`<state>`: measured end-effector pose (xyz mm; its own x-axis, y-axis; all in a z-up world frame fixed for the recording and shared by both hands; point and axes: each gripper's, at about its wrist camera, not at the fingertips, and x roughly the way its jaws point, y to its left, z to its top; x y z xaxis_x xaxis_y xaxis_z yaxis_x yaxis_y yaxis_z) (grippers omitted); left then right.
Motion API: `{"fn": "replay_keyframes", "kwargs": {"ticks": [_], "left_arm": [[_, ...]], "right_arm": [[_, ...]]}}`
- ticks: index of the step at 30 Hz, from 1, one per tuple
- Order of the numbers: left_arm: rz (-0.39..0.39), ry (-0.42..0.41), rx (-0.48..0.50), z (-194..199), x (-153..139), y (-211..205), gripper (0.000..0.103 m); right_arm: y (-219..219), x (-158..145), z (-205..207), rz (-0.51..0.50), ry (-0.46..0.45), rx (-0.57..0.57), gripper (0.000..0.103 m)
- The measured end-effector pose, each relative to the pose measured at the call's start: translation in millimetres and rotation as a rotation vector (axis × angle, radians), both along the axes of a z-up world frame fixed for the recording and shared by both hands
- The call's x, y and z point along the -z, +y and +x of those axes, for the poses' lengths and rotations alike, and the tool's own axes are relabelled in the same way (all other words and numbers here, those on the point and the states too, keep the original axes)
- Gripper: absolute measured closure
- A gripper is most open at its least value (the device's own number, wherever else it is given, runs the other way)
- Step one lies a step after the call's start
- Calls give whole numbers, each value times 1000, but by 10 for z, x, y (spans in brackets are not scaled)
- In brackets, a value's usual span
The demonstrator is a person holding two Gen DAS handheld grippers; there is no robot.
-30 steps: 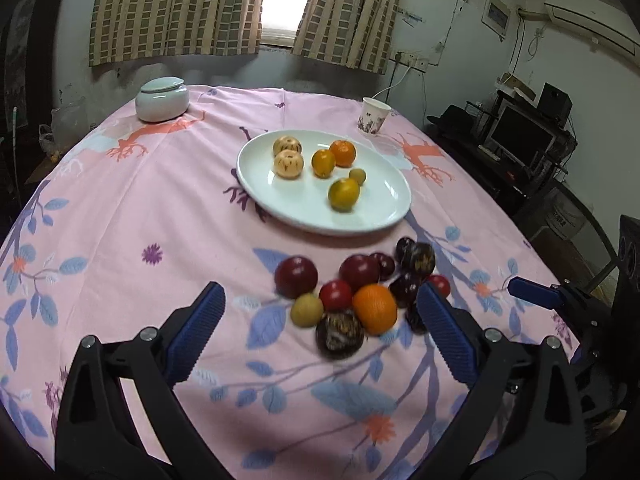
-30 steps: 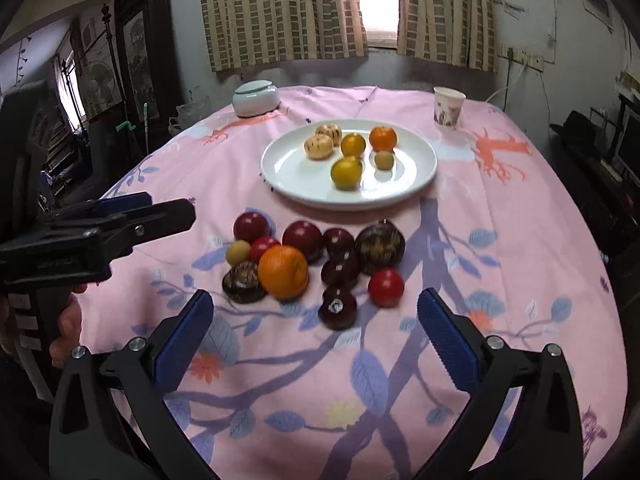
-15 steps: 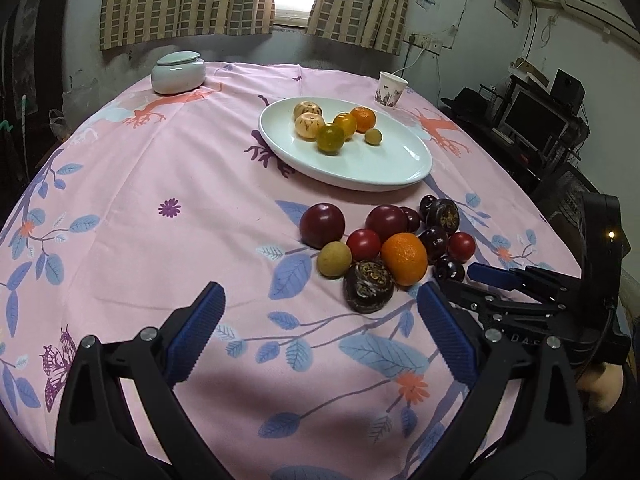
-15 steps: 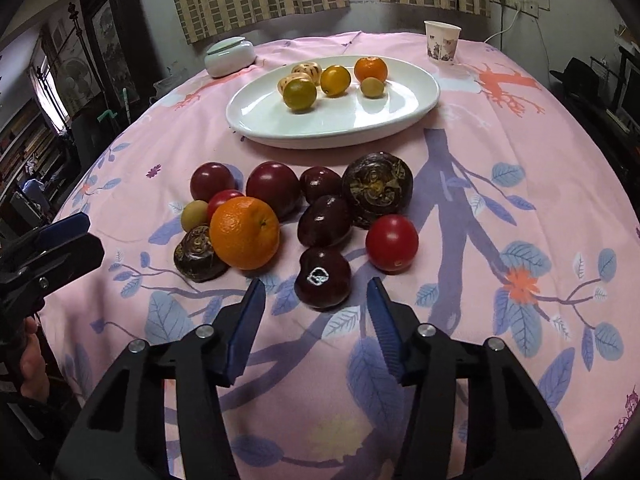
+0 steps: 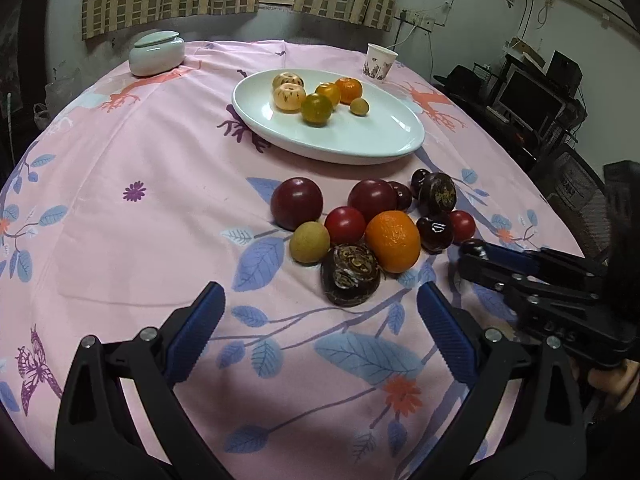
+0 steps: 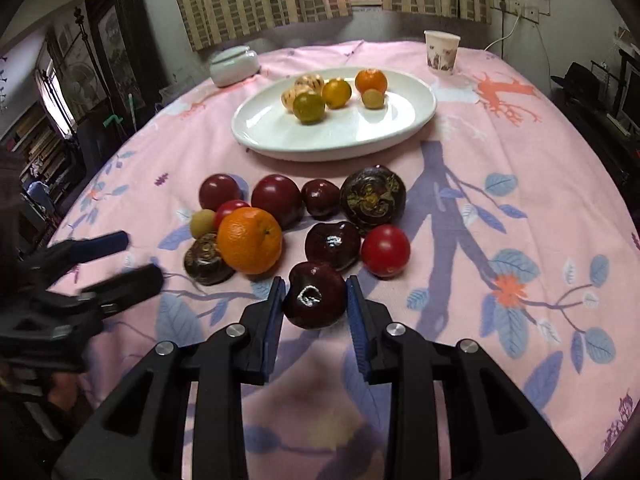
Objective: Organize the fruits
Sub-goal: 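Grasp the dark mangosteen with the left tool while the right tool grasps a red plum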
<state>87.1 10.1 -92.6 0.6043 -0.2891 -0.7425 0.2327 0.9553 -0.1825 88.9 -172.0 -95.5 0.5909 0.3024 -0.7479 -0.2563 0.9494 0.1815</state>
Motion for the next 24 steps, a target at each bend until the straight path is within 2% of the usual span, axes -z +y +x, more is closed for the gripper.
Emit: {"fn": "replay_keyframes", "kwargs": {"ticks": [3, 5, 6, 7, 9, 14, 16, 21, 24], "left_arm": [[25, 19, 11, 67, 122, -126, 6], [17, 42, 21, 121, 190, -192, 12], [7, 55, 27, 148, 221, -219, 22], [10, 60, 29, 178, 241, -246, 27], [14, 53, 29, 204, 235, -279, 31], [22, 53, 43, 236, 235, -324, 33], [37, 47, 58, 210, 226, -335, 62], [20, 60, 71, 244, 234, -289, 61], [46, 43, 82, 236, 249, -342, 62]], "right_arm": [[-91, -99, -135, 13, -24, 10, 71], [-143, -135, -177, 21, -30, 18, 71], [-166, -141, -191, 24, -31, 20, 71], [-181, -142, -199, 27, -29, 22, 71], [-210, -138, -201, 38, -25, 24, 71], [-169, -122, -186, 53, -17, 10, 72], [-138, -109, -185, 58, -12, 6, 72], [-100, -130, -193, 64, -16, 4, 72], [-87, -120, -178, 68, -10, 3, 72]]}}
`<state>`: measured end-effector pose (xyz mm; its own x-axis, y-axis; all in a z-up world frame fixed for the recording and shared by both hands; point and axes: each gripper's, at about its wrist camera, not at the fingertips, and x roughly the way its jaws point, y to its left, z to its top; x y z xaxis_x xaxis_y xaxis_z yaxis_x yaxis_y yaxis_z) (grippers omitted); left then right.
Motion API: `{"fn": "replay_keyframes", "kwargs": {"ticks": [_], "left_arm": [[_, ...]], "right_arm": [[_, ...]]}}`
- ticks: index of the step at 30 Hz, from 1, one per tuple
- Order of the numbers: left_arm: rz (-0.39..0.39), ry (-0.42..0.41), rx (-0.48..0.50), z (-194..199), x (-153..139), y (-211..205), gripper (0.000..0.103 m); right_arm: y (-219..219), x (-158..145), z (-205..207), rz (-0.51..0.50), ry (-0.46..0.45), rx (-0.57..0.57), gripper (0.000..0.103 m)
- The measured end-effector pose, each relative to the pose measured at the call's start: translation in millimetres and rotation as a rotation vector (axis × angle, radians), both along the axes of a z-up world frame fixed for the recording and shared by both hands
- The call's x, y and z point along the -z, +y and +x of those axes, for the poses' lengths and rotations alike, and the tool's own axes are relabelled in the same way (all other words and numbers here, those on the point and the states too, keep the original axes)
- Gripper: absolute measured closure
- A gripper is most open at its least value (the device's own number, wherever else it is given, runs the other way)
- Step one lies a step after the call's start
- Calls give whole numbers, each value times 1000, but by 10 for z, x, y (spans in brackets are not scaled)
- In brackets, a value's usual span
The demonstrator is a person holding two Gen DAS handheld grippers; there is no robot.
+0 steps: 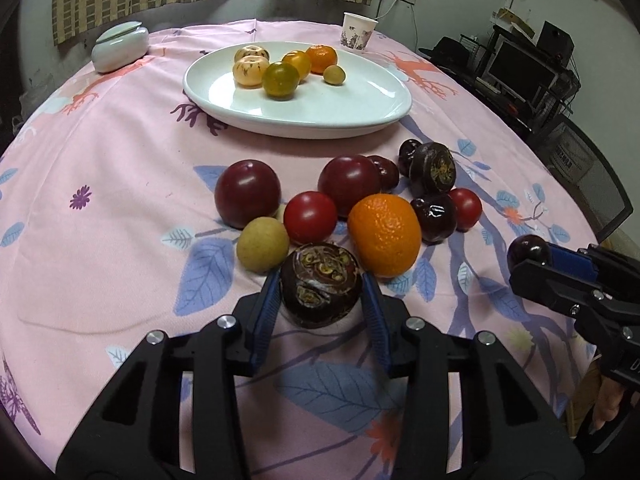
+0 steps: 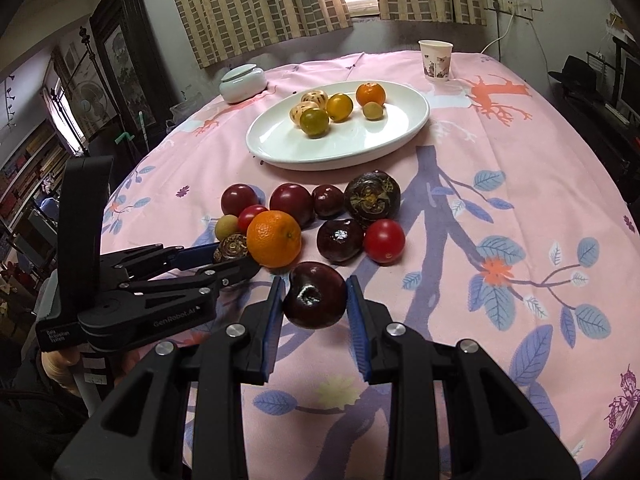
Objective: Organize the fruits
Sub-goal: 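Grasp the dark mangosteen with the left tool while the right tool grasps a red plum, then carry the mangosteen to the plate with the left tool while the right tool carries the plum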
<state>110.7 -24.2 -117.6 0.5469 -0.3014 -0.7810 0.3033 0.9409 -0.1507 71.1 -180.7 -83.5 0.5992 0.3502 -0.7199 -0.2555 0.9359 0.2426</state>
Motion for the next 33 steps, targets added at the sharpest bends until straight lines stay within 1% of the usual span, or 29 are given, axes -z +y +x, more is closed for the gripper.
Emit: {"fn": "replay_keyframes", "kwargs": {"ticks": [5, 9, 11, 17, 20, 24, 27, 31, 33], "left_arm": [[-22, 2, -8, 6, 4, 27, 62], [-71, 16, -24, 8, -5, 100, 62], [-84, 17, -30, -16, -32, 132, 62], [-85, -39, -36, -100, -321, 203, 62], [-89, -61, -28, -25, -512, 210, 62], [-82, -72, -41, 290, -710, 222, 62], [-65, -63, -68, 676, -814, 246, 62], [-33, -69, -111, 1207, -861, 270, 62], [-33, -46, -131, 1462, -817, 298, 62]], "right_arm": [[4, 13, 3, 8, 6, 3, 72], [9, 10, -2, 6, 4, 1, 72], [12, 3, -1, 5, 0, -1, 72], [44, -41, 67, 5, -7, -25, 71], [101, -127, 199, 10, -16, -58, 71], [220, -248, 532, 7, -18, -111, 71], [300, -339, 851, 10, -33, -131, 71], [443, -400, 1347, -61, -53, -134, 72], [499, -346, 1588, -100, -32, -132, 72]]}}
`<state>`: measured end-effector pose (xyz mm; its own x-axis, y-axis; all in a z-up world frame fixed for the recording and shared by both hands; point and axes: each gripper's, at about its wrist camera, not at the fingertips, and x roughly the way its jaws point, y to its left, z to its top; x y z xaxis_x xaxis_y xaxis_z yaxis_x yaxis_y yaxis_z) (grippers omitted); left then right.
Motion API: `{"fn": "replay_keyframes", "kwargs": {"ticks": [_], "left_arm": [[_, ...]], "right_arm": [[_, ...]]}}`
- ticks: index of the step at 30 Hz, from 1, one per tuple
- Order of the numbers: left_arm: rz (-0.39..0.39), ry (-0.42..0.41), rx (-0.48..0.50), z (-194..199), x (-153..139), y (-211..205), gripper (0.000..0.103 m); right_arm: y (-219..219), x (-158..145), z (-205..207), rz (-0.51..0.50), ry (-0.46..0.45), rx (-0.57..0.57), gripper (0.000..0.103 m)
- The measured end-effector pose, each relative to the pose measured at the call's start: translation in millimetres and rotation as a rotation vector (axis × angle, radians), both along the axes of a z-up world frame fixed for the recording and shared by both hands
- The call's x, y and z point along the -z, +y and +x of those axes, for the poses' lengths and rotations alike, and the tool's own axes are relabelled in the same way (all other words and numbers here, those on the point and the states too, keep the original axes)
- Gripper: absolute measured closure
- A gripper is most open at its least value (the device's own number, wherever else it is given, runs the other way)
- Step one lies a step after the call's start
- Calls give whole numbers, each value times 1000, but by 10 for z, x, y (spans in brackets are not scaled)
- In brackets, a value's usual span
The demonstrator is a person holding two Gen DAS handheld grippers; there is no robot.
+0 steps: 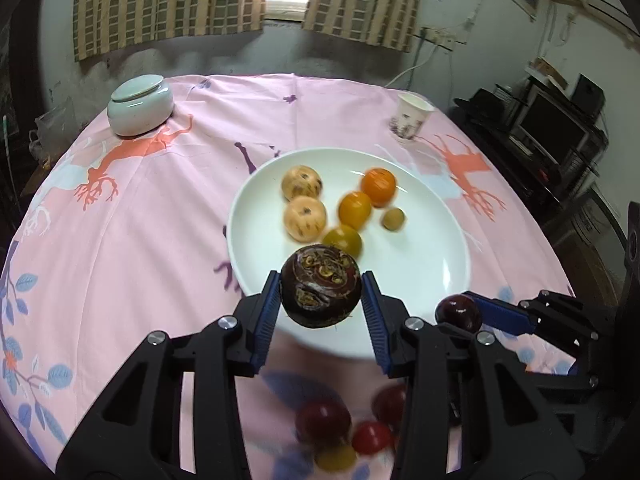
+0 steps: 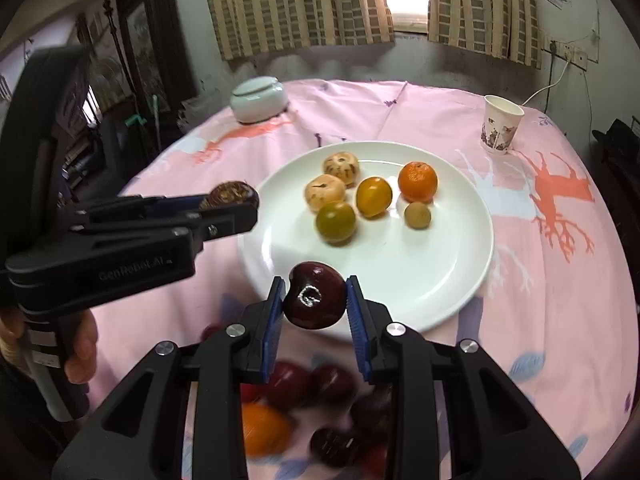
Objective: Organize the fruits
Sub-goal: 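Carry the mangosteen to the plate with the left tool while the right tool carries the plum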
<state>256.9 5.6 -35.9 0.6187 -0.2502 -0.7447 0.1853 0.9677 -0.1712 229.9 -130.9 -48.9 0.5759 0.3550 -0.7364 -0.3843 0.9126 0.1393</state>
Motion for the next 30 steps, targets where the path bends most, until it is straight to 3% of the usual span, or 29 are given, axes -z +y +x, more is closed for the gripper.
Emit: {"fn": "replay_keyframes", "kwargs": {"ticks": [4, 18, 20, 21, 22, 23, 25, 30], "left_arm": [[-17, 75, -12, 321, 167, 22, 62], [11, 111, -28, 617, 356, -31, 61], [6, 123, -37, 646, 383, -10, 60], [4, 122, -44, 658, 383, 6, 53], [2, 121, -50, 667, 375, 22, 42], [-5, 116, -58, 667, 358, 41, 38], [-20, 109, -62, 654, 311, 66, 35], [-54, 70, -55, 433, 79, 151, 26]], "right_arm": [[19, 147, 370, -40, 42, 6, 72], [14, 385, 927, -97, 91, 35, 71], [33, 407, 943, -119, 86, 33, 69], [37, 410, 945, -130, 76, 38, 69], [36, 407, 944, -137, 68, 43, 66], [36, 403, 949, -146, 63, 52, 43], [24, 341, 901, -155, 1, 74, 24], [-73, 111, 691, -155, -62, 77, 23]]}}
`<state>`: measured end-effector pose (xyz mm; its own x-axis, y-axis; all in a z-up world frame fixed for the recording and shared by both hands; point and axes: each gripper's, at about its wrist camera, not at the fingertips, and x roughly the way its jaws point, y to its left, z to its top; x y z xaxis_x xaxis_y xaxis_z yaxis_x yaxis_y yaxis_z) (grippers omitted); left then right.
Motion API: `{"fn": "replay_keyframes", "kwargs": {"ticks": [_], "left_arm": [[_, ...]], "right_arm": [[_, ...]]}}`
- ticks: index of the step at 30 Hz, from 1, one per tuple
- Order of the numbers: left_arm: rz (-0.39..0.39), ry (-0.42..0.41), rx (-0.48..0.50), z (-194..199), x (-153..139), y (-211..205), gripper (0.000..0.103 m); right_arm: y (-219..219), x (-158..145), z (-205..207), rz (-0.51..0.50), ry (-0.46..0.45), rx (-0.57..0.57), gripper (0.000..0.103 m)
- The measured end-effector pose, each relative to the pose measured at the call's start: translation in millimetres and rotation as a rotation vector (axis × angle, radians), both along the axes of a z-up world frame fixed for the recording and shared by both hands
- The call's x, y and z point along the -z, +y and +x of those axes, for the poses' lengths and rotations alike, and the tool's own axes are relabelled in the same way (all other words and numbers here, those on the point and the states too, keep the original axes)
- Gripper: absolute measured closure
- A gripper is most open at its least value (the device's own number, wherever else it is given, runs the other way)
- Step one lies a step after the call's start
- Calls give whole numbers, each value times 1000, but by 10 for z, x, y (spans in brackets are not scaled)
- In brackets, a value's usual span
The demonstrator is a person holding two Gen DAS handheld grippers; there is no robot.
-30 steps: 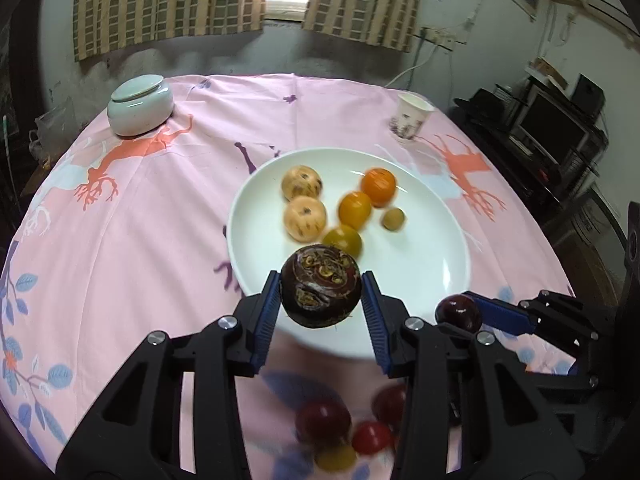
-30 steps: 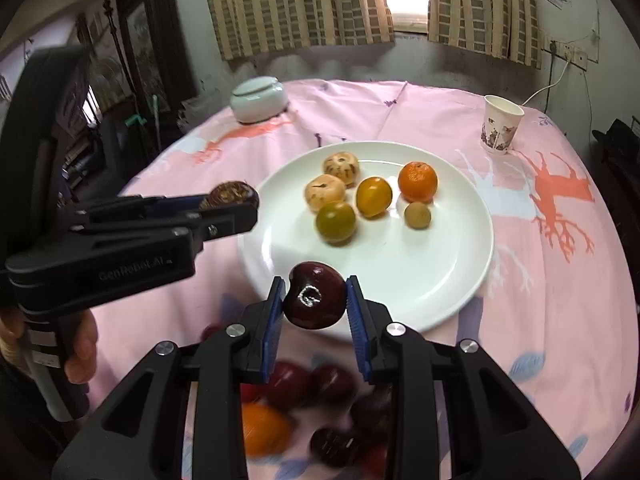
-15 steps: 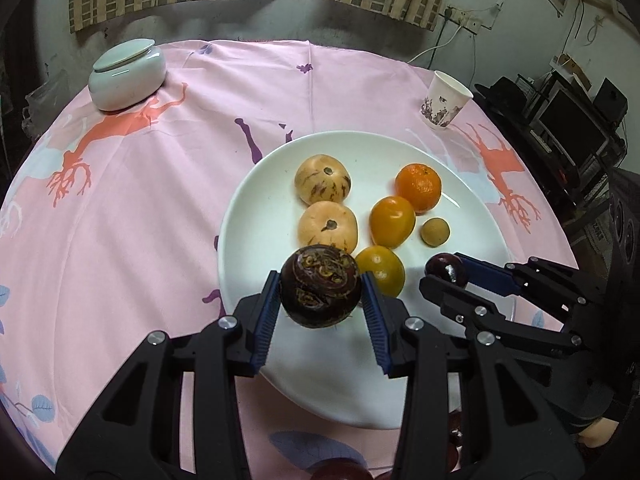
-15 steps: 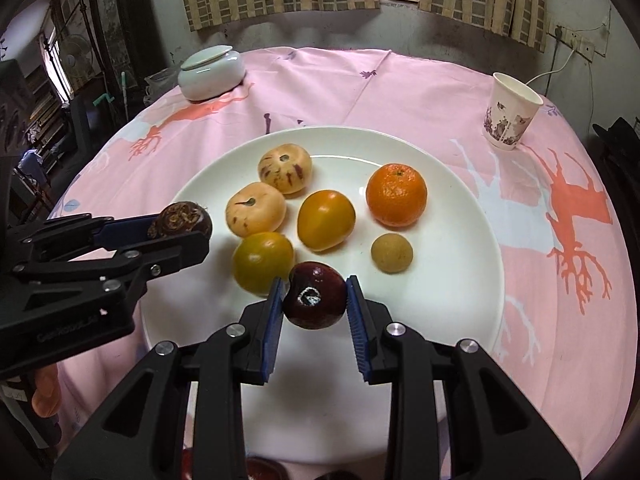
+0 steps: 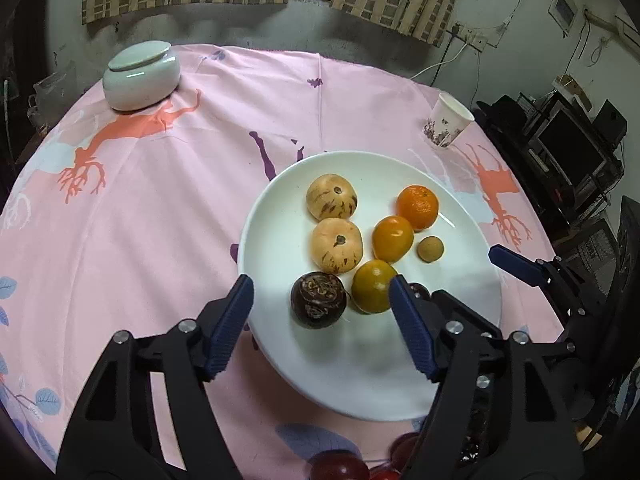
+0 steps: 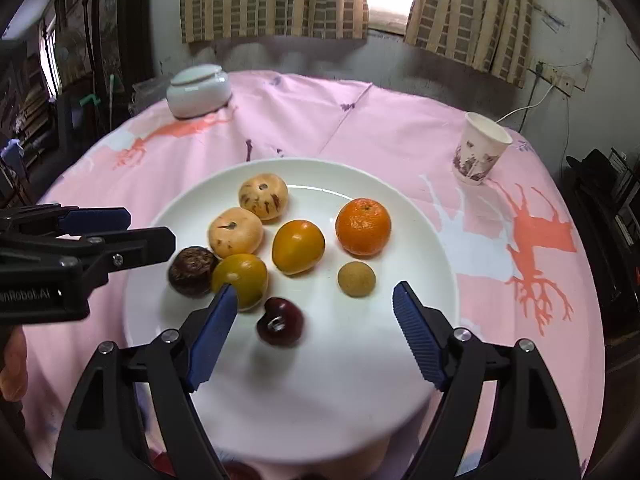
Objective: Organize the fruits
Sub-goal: 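Carry the mangosteen to the plate with the left tool while the right tool carries the plum, then grasp the small yellow-brown fruit with the left tool while the right tool grasps a red tomato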
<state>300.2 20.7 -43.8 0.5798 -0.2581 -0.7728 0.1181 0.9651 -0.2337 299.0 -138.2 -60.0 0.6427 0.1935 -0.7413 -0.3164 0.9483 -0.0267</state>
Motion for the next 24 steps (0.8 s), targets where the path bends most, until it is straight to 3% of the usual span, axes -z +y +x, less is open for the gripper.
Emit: {"fn": "replay_keyframes", "kwargs": {"ticks": [3, 5, 11, 13, 17, 18, 20, 24], "left_arm": [[33, -55, -5, -325, -120, 33, 15], [57, -77, 19, -596, -134, 19, 15], [53, -147, 33, -1408, -50, 61, 11], [44, -176, 28, -1635, 11, 86, 4], [59, -189, 3, -1894, 144, 110, 4], [49, -178, 11, -1916, 168, 117, 4], [38, -162, 20, -1955, 209, 117, 4], [34, -148, 18, -2001, 270, 128, 4]], "right_arm": [[-85, -179, -342, 1, -39, -6, 11], [-111, -256, -623, 5, -68, -18, 5], [-219, -152, -1459, 59, -37, -39, 4], [-301, -70, -1734, 101, -42, 1, 4], [-457, 161, -1966, 111, -14, 117, 5], [-488, 215, -1969, 103, 1, 128, 10], [-525, 313, -1942, 92, 42, 127, 53], [-578, 463, -1873, 88, 93, 142, 60]]}}
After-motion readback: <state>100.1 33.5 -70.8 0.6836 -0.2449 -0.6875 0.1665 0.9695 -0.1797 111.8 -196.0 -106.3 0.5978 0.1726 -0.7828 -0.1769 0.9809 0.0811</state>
